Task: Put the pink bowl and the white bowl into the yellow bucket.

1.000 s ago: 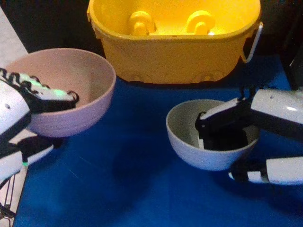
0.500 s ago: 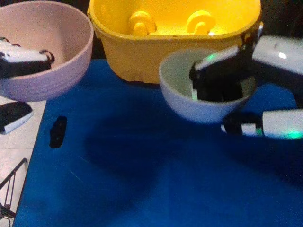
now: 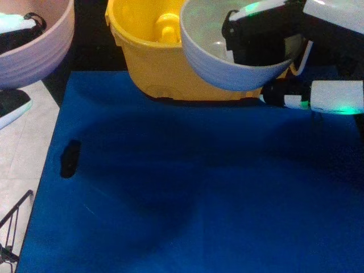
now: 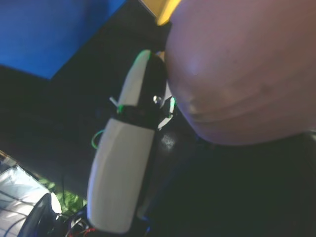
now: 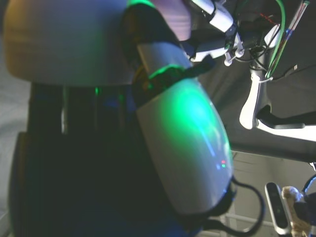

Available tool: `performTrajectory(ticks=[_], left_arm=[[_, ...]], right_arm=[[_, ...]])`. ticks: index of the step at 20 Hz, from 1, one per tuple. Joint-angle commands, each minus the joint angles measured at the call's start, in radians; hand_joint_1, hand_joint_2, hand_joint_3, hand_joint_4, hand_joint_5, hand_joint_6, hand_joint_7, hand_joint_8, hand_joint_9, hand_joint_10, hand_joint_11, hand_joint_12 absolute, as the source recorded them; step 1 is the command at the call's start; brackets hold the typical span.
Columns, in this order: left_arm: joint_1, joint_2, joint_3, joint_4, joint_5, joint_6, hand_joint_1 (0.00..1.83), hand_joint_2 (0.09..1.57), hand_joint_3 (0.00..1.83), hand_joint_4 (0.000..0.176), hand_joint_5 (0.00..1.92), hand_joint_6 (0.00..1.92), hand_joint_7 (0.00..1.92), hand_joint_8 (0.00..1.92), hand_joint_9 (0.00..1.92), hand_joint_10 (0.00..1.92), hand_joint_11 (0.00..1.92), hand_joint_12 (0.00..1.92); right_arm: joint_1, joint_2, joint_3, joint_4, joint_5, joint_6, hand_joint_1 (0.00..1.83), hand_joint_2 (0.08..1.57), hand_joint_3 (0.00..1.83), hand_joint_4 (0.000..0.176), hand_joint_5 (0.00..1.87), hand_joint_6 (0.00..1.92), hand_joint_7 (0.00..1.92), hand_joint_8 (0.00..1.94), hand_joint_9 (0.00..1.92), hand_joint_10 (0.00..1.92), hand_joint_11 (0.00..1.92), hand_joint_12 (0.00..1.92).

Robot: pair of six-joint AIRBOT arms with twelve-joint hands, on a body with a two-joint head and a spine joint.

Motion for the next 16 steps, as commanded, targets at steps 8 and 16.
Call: performTrajectory(ticks=[8, 16], left_arm=[[-0.381, -0.151, 0.048, 0.02, -0.137, 0.308, 1.31, 1.23, 0.0, 0.0, 0.69, 1.21, 0.76, 1.41, 0.82, 1.5, 0.76, 1.61], [-0.531, -0.311, 0.105, 0.02, -0.26, 0.478, 1.35, 1.2, 0.0, 0.0, 0.72, 1.17, 0.82, 1.33, 0.78, 1.47, 0.66, 1.6]], right_arm=[[0.052, -0.052, 0.093, 0.009, 0.123, 0.003, 1.48, 1.19, 0.01, 0.0, 0.8, 1.35, 0.74, 1.32, 0.79, 1.27, 0.61, 1.66], [0.068, -0.054, 0.144, 0.018, 0.121, 0.003, 1.35, 1.2, 0.0, 0.0, 0.81, 1.37, 0.75, 1.28, 0.77, 1.37, 0.63, 1.58]])
